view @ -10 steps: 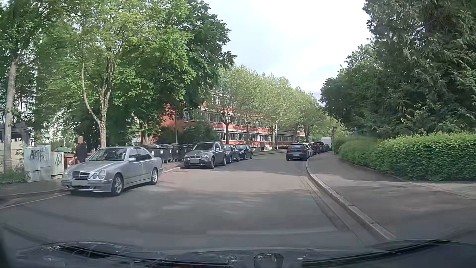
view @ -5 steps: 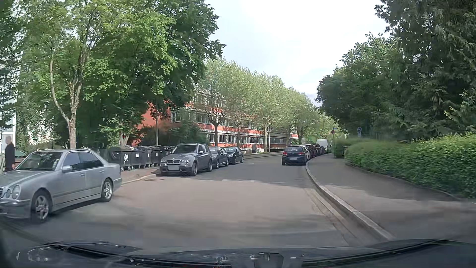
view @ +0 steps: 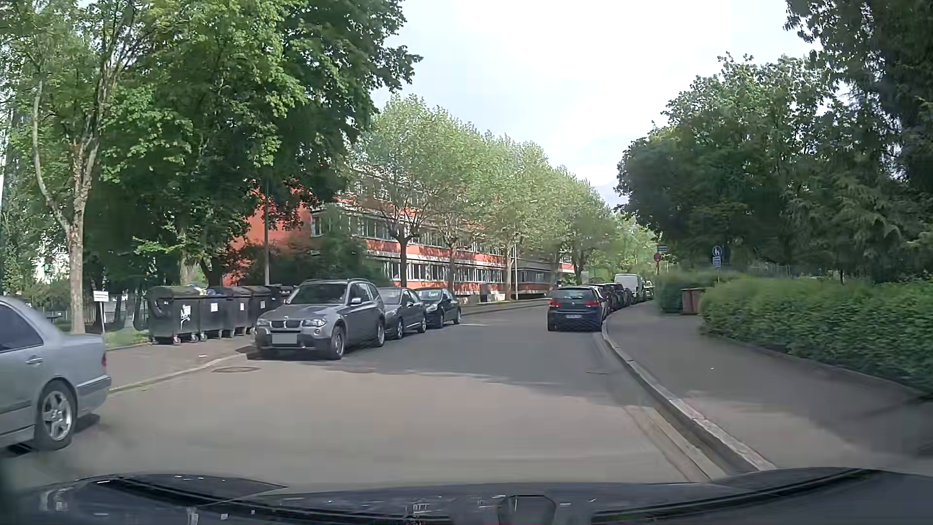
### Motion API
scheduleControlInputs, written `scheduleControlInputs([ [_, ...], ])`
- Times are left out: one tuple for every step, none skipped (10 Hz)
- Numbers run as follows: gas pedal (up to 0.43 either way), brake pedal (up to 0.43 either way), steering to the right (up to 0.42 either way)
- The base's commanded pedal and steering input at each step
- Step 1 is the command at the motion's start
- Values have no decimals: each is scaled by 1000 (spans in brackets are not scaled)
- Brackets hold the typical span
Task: Follow the waypoints while adhering to traffic rules and regulations
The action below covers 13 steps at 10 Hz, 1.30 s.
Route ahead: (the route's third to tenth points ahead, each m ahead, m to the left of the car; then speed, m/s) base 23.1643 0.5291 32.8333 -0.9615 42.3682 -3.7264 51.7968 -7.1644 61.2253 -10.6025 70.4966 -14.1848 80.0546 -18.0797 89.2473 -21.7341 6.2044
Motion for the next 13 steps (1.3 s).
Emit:
scheduleControlInputs([
  [0, 0, 14],
  [0, 0, 13],
  [0, 0, 10],
  [0, 0, 1],
  [8, 0, -9],
  [8, 0, -15],
  [28, 0, -21],
  [39, 0, -27],
  [39, 0, -31],
  [39, 0, -35],
  [39, 0, -35],
  [39, 0, -33],
  [39, 0, -30],
])
